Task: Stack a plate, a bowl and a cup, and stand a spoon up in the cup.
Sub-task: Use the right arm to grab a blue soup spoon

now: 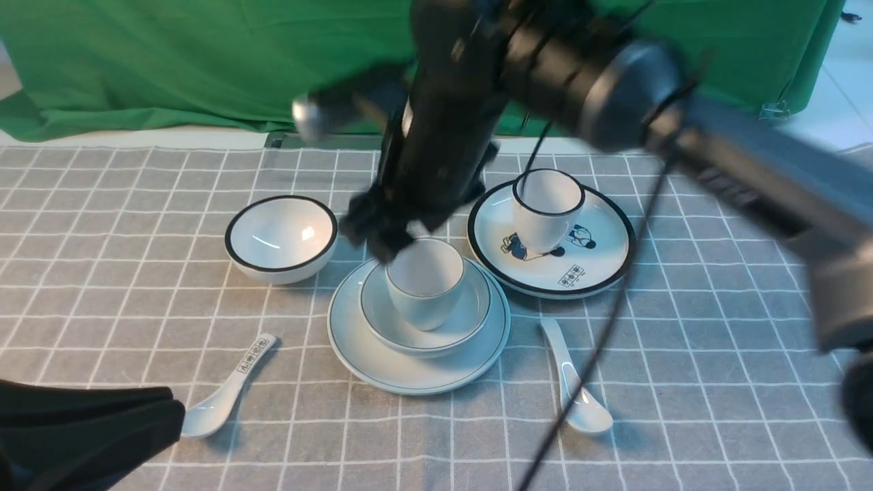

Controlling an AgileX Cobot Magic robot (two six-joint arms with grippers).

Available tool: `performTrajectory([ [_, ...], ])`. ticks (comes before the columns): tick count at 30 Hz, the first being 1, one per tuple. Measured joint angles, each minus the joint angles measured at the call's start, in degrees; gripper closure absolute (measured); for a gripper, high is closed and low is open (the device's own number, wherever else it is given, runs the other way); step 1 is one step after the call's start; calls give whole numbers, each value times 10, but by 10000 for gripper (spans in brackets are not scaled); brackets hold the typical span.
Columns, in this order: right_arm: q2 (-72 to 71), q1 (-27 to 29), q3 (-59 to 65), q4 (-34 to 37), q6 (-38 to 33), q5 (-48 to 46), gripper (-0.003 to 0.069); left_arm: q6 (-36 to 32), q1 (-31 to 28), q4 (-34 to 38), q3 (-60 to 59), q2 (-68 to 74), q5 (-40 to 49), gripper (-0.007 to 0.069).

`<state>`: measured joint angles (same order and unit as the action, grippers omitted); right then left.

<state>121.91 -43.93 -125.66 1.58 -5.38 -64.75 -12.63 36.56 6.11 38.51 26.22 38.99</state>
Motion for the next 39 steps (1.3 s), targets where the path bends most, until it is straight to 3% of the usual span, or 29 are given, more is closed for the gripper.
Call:
performTrajectory([
  [1,-34,0,9,-7,0,0,316,0,0,0,0,0,0,615],
  [2,-38,0,12,-11,0,0,328,0,0,0,0,0,0,615],
  [3,-86,0,46,-33,4,0,419,0,0,0,0,0,0,615],
  [6,-152,3,135,-76,34,1,468,0,0,0,0,0,0,615],
  [12,-214,29,341,-86,92,28,360,0,0,0,0,0,0,615],
  [13,-208,42,393,-75,104,70,306,0,0,0,0,0,0,615],
  [15,-190,59,418,-47,107,111,279,0,0,1,0,0,0,615],
  [25,-100,128,425,1,124,189,269,0,0,0,0,0,0,615],
  [39,-60,135,425,28,124,238,268,-1,0,0,0,0,0,615],
])
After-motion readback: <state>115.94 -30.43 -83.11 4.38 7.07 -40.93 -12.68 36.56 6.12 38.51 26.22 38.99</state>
